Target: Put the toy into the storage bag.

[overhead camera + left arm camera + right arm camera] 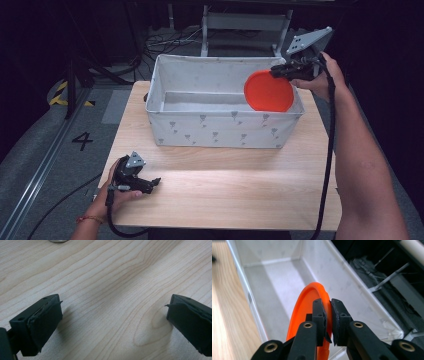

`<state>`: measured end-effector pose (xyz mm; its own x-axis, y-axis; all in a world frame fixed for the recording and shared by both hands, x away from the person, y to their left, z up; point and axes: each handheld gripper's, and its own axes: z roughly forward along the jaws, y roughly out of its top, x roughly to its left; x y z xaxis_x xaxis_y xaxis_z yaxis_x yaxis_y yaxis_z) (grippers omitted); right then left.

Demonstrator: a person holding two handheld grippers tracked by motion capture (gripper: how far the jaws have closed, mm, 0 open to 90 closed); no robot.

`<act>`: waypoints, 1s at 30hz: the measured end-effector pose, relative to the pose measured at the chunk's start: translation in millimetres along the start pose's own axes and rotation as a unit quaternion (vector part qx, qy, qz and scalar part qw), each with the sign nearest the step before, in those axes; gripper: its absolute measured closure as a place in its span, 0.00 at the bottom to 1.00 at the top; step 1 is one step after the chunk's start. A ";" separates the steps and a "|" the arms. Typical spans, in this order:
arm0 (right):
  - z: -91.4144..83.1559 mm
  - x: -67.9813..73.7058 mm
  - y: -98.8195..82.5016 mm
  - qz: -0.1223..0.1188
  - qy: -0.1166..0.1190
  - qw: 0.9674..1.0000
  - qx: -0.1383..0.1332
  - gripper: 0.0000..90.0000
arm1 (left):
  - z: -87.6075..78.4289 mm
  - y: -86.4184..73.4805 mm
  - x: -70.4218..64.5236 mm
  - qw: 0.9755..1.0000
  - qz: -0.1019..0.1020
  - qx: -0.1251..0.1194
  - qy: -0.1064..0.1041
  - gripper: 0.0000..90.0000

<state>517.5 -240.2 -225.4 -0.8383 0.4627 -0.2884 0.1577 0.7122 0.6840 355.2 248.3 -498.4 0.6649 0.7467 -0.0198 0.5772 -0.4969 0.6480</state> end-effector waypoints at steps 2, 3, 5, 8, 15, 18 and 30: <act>4.2 1.1 -1.7 -0.007 0.005 1.000 0.013 0.92 | 0.0 0.0 0.0 1.000 0.000 0.000 0.000 0.01; 8.9 2.7 -3.3 -0.012 0.008 0.999 0.030 0.92 | 0.0 0.0 0.0 1.000 0.000 0.000 0.000 0.01; 18.7 4.6 -8.2 -0.026 0.021 0.998 0.051 0.92 | 0.0 0.0 0.0 1.000 0.000 0.000 0.000 0.01; 29.9 7.6 -13.9 -0.039 0.043 0.996 0.072 0.92 | 0.0 0.0 0.0 1.000 0.000 0.000 0.000 0.01; 43.4 11.5 -22.0 -0.062 0.083 0.988 0.118 0.91 | 0.0 0.0 0.1 1.000 0.000 0.000 0.000 0.01; 48.6 11.6 -25.2 -0.062 0.098 0.983 0.145 0.91 | 0.2 0.2 0.5 1.000 0.002 -0.001 0.000 0.00; 73.9 14.7 -38.9 -0.055 0.123 0.967 0.215 0.90 | 0.1 0.1 0.1 1.000 0.001 0.000 -0.001 0.01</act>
<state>537.6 -222.1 -305.8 -0.9531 0.2691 -0.1385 0.2183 0.9282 0.3012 355.4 248.3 -498.4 0.6666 0.7451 -0.0198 0.5760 -0.4981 0.6482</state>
